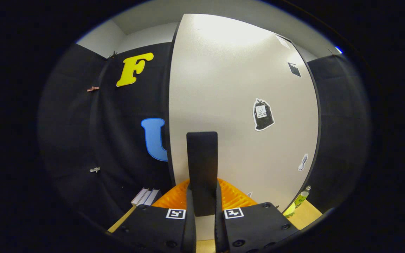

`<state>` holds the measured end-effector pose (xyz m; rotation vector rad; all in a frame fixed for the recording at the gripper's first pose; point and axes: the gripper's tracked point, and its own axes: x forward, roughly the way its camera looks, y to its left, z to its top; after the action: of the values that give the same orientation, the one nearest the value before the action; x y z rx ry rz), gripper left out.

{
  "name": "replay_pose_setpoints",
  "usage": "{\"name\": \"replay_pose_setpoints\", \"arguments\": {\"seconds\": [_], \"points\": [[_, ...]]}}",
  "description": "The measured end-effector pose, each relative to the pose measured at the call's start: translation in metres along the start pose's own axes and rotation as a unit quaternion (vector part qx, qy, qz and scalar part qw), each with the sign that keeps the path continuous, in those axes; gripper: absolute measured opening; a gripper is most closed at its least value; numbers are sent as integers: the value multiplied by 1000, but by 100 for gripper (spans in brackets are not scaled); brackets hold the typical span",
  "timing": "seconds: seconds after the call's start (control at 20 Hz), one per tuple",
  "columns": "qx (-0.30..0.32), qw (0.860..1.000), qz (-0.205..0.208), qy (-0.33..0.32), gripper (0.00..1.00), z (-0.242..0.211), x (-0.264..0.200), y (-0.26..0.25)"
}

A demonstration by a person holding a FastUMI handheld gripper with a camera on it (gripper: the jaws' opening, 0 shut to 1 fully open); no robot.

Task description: Open the shoe cabinet door, grab the shoes and put them into the shoe cabinet, then close the shoe cabinet door.

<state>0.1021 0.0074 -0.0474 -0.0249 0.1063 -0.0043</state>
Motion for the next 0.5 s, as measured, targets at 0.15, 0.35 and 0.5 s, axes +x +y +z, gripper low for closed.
{"name": "replay_pose_setpoints", "arguments": {"seconds": [0.15, 0.35, 0.5], "points": [[3, 1000, 11, -2, 24, 1, -22, -6], [10, 1000, 29, 3, 24, 0, -47, -19], [12, 999, 49, 9, 24, 0, -65, -30]]}}
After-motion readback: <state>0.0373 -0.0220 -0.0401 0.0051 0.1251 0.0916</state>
